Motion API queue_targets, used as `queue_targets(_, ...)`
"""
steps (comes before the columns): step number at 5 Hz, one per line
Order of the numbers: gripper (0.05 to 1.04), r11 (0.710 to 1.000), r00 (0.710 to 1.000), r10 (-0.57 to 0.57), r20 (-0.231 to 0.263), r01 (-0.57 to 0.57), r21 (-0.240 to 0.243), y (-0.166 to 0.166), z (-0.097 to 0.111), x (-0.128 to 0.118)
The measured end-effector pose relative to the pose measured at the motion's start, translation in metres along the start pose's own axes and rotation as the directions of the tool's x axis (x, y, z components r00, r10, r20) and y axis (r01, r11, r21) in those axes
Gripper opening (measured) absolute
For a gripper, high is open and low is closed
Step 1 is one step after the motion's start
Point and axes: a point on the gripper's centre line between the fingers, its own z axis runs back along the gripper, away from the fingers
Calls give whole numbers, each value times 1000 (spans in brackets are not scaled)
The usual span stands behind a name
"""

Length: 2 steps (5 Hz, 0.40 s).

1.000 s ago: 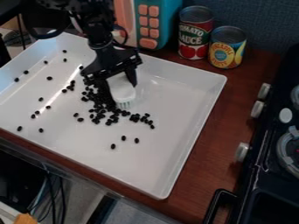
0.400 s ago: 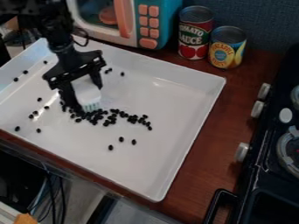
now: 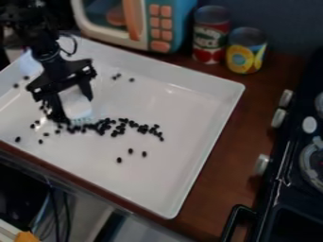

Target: Sweep into pile

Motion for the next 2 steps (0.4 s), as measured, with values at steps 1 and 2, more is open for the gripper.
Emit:
queue_targets(1,752,1000,1000,6,20,-7,20,7,-1,5)
queue_targets(2,752,996,996,50,67,-54,65,14,-2,18)
